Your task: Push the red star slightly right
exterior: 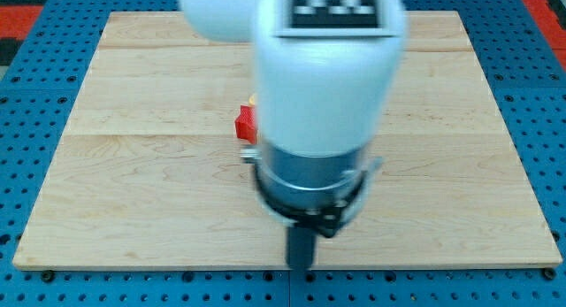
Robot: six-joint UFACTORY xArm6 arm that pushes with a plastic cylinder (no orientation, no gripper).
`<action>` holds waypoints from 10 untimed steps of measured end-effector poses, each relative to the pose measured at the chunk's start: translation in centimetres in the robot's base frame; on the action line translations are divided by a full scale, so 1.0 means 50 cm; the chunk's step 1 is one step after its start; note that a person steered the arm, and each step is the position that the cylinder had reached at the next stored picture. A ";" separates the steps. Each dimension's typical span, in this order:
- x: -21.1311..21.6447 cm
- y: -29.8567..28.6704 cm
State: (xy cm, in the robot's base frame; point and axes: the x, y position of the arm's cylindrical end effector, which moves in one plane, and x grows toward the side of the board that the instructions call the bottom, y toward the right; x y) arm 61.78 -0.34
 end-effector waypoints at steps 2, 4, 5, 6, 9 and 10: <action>-0.063 -0.139; -0.209 -0.193; -0.282 -0.203; -0.292 -0.238; -0.378 -0.279; -0.378 -0.279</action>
State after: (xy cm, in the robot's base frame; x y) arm 42.87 -14.29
